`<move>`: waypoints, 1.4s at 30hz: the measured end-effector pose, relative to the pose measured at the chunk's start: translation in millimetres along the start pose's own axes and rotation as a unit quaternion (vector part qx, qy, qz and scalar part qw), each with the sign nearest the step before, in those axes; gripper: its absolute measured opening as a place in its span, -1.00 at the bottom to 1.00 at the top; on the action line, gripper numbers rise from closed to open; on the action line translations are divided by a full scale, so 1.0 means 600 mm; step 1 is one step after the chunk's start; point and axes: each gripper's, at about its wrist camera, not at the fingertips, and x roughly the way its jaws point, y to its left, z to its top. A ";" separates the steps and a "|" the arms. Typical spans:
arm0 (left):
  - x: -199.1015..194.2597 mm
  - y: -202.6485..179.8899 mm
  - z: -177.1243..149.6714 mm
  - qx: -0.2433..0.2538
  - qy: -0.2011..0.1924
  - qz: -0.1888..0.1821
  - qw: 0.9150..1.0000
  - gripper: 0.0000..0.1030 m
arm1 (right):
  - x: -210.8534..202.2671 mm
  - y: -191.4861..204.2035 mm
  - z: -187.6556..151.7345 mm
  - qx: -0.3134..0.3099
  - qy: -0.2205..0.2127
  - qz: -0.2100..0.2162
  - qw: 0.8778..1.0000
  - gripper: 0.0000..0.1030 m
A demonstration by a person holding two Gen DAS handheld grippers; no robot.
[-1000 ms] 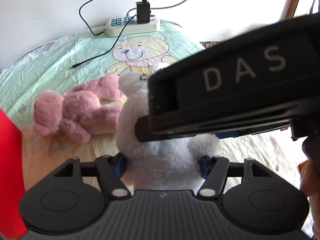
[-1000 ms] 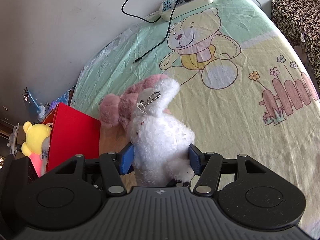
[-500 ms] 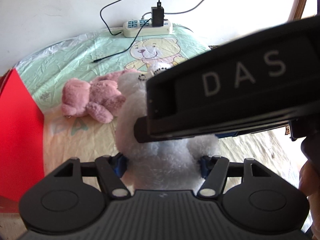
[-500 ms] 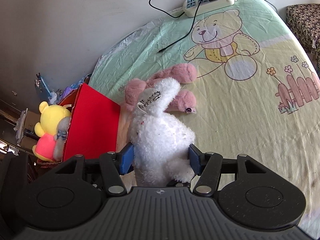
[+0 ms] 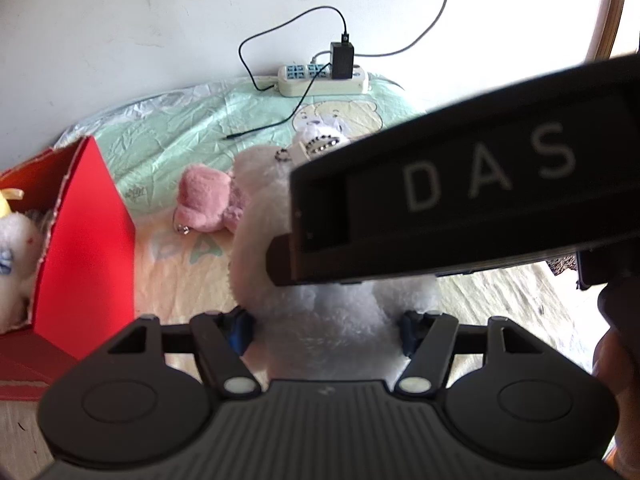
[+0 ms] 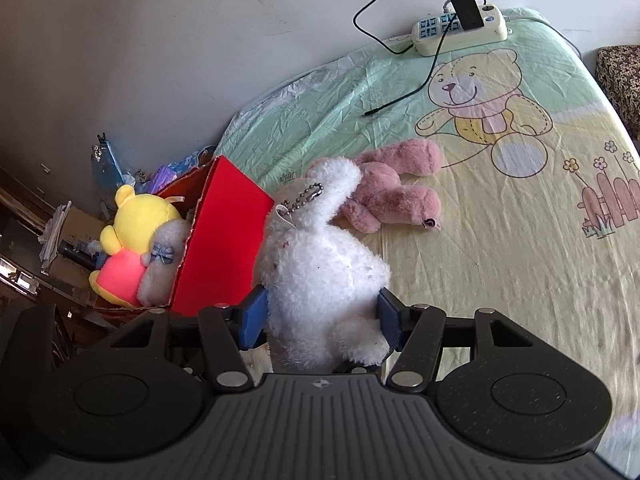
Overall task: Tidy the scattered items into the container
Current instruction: 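Lift the white bear plush with the right gripper and carry it over the box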
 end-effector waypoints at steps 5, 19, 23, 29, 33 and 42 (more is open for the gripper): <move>-0.030 0.021 0.009 0.002 -0.022 -0.001 1.000 0.29 | -0.006 0.046 0.001 -0.014 -0.016 -0.002 1.000 0.18; -0.119 0.153 0.021 -0.031 -0.068 0.008 0.997 0.29 | 0.025 0.212 -0.004 -0.072 -0.049 0.002 0.996 0.19; -0.135 0.199 0.022 -0.039 -0.076 0.013 0.996 0.29 | 0.045 0.252 -0.005 -0.079 -0.052 0.006 0.996 0.19; -0.143 0.258 0.026 -0.041 -0.085 0.018 0.995 0.29 | 0.078 0.291 0.001 -0.084 -0.058 0.008 0.995 0.19; -0.136 0.291 0.029 -0.042 -0.085 0.019 0.995 0.29 | 0.107 0.305 0.005 -0.080 -0.055 0.006 0.995 0.20; -0.085 0.354 0.038 -0.060 -0.073 0.001 0.996 0.29 | 0.164 0.326 0.022 -0.096 -0.046 -0.015 0.994 0.20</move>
